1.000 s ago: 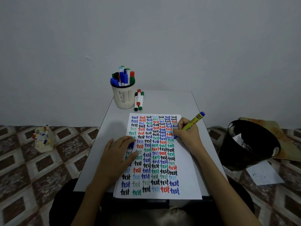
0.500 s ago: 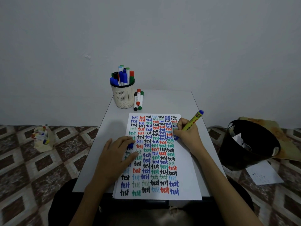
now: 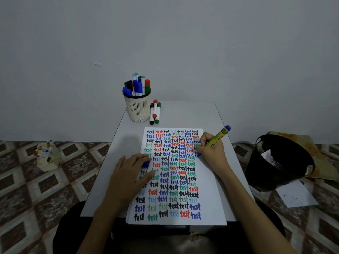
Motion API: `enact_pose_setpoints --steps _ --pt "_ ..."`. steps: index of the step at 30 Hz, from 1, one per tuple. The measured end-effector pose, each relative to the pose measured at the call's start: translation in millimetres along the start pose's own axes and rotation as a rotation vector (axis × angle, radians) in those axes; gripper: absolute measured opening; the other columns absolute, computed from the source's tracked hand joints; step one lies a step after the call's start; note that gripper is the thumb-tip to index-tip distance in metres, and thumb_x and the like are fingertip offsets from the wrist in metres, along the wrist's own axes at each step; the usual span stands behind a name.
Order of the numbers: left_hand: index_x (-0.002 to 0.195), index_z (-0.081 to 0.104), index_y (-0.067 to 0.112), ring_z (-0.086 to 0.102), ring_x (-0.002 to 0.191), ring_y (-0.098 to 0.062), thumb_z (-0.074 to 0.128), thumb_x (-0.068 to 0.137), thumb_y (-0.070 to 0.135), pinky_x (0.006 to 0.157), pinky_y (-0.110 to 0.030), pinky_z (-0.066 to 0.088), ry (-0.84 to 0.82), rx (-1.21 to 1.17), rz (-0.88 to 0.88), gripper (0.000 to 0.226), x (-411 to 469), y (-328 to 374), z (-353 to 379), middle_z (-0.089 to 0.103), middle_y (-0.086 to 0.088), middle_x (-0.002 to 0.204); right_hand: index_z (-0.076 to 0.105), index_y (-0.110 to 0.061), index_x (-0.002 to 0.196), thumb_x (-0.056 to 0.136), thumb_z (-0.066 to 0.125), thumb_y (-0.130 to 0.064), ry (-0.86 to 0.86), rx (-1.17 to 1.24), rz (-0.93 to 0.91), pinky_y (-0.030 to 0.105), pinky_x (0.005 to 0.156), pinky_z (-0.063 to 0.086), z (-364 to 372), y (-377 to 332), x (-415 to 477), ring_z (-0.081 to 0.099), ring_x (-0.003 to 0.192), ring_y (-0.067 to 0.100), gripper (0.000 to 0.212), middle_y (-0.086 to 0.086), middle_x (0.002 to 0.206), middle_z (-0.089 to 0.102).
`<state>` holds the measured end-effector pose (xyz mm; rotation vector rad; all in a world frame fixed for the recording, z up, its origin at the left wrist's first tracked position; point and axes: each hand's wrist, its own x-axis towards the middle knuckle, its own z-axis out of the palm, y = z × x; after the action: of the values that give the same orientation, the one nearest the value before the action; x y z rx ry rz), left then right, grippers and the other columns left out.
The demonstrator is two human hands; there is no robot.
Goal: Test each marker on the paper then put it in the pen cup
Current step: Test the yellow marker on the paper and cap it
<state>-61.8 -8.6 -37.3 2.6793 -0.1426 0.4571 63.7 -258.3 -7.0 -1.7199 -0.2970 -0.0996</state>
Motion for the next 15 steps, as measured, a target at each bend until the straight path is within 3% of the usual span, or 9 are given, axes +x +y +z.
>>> enact_pose_setpoints --steps 5,15 --pt "0.130 0.048 0.032 0.040 0.126 -0.002 0.021 0.085 0.072 0.118 -0.036 0.010 -0.001 0.004 -0.002 0.066 0.3 0.7 -0.7 0.045 0.016 0.136 0.032 -0.012 0.059 0.069 0.055 0.026 0.062 0.012 -0.004 0.013 0.047 0.034 -0.4 -0.3 0.1 0.034 0.046 0.001 0.046 0.003 0.056 0.034" --pt "0.128 0.050 0.030 0.043 0.124 -0.005 0.025 0.086 0.070 0.117 -0.037 0.013 0.012 -0.001 0.004 0.064 1.0 0.2 -0.4 0.047 0.014 0.134 0.032 -0.014 0.058 0.068 0.056 0.024 0.049 -0.030 -0.006 0.018 0.049 0.033 -1.3 2.9 1.6 0.035 0.048 0.006 0.046 0.002 0.055 0.034"
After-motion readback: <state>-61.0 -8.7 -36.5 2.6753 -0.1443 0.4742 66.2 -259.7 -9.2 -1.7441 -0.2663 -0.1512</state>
